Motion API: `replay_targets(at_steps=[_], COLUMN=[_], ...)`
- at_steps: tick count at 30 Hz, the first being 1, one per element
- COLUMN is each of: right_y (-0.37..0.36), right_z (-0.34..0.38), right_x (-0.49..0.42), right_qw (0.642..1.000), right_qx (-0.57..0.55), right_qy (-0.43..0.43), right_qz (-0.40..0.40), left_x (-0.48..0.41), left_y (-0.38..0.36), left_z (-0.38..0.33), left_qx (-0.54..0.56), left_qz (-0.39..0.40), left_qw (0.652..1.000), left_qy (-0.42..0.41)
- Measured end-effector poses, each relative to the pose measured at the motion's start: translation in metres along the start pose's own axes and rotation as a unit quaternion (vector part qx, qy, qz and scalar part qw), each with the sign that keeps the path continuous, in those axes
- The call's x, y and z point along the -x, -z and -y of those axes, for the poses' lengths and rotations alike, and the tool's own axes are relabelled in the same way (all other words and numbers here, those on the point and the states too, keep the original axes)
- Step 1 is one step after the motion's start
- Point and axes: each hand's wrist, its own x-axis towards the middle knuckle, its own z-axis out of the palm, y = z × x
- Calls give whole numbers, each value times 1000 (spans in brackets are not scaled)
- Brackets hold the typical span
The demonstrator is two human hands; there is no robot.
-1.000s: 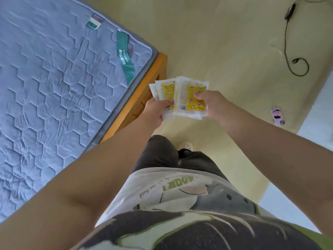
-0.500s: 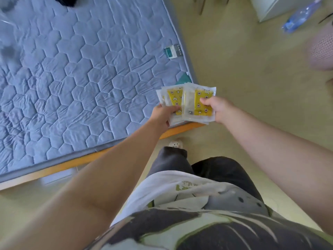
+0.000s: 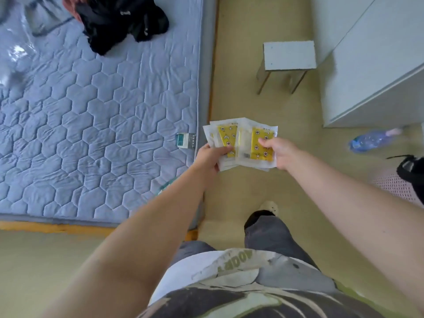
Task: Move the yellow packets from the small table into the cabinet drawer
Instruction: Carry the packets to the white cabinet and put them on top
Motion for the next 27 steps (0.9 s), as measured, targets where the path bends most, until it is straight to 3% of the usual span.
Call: replay_targets(at_steps=[5,9,16,27], right_y=[83,106,68,-34], right_z=[89,153,281,545], right_x=[-27,-57,-120,-226], right_qw=[1000,1000,999,997], right_qx=[3,3,-11,-38], right_qy=[18,19,30,62], right_qz=[-1,12,38,-10], left_x=[-27,-56,-132,-297], left_y=[-106,-148,-175,-218], left_z=[-31,-76,-189,-482], left_qx=[9,-15,-39,-100], left_qz=[-4,-9,-34,-11], left_qw=[1000,999,996,989], left_qy=[-4,-26,-78,-110])
